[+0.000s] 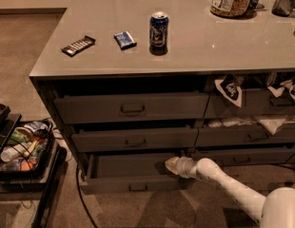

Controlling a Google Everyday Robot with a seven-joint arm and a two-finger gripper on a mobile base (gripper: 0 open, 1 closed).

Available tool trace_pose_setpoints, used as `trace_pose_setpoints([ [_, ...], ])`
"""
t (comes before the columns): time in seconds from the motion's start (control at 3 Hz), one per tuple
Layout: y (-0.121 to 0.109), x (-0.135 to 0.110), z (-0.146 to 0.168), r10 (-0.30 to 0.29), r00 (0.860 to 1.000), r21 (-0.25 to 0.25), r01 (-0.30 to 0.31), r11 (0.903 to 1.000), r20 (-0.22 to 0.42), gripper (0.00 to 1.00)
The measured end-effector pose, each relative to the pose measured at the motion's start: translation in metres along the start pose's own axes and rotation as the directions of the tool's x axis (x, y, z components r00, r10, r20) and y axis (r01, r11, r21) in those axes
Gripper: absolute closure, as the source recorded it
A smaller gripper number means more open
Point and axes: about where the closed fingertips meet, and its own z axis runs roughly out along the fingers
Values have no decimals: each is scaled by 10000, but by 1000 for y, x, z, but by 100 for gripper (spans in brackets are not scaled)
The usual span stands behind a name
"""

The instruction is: Open bottom drawer

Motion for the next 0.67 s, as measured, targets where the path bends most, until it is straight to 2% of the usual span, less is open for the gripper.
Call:
trace_pose_setpoints([
  [0.67, -2, 24, 17, -213, 9997, 25, 213, 9998, 120, 100],
])
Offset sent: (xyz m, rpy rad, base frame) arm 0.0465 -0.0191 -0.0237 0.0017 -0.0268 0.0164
